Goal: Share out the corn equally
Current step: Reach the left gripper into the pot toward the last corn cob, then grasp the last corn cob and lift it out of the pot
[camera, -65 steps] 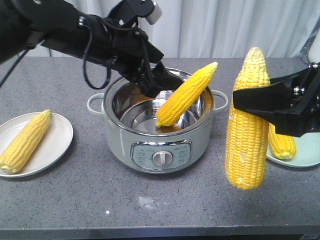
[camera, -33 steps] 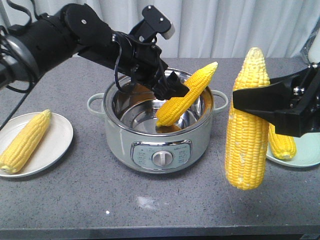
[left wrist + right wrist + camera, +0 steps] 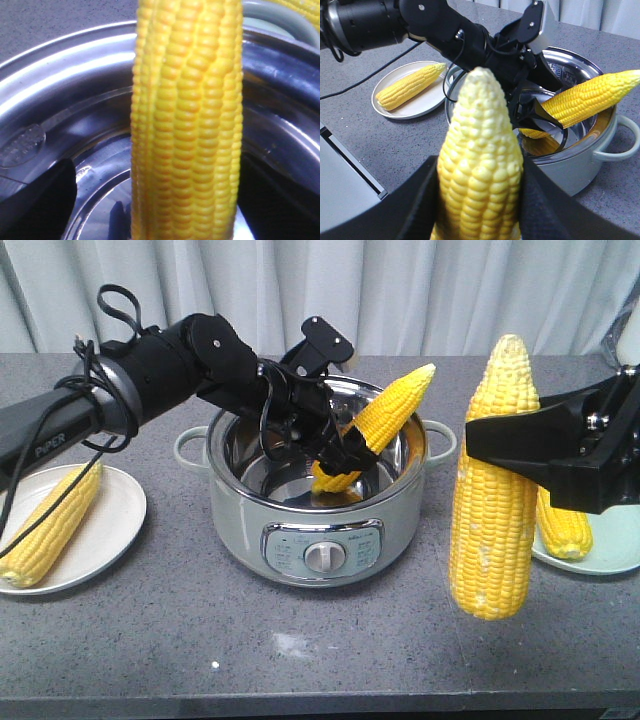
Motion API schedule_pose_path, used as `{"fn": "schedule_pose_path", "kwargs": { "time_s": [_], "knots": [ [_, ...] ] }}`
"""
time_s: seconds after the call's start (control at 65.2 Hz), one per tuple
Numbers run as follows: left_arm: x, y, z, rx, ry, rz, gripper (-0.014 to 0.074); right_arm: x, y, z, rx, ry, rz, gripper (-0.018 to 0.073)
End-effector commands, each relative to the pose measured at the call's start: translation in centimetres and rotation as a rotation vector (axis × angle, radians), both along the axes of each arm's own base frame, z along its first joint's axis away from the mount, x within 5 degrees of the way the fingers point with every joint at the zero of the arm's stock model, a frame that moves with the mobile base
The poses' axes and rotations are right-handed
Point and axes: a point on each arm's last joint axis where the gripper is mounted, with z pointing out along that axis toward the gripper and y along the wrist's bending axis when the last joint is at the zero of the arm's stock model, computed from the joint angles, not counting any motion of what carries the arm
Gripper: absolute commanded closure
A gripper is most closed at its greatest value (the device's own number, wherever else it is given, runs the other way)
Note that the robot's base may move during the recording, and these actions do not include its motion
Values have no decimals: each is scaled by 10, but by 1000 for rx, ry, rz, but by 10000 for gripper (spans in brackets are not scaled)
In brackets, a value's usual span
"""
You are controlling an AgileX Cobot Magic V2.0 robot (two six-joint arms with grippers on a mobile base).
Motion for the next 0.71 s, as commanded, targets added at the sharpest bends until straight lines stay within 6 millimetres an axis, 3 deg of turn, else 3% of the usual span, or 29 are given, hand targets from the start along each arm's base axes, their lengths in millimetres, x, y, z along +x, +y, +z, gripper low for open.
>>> {"fn": "schedule_pose_path", "kwargs": {
  "time_s": [0.0,0.368,0.537,0.69],
  "knots": [
    [-4,-1,39,-96,-87,32,12,-2,-1,15,52,-70,-21,365],
    [-6,-1,38,-87,-73,19,269,-2,-1,15,52,-70,-21,365],
    [-8,-1,40,-83,-62,6,291,-2,-1,15,52,-70,-21,365],
    [-16,3,59,-98,-94,2,291,-2,-1,15,52,-70,-21,365]
  ]
}}
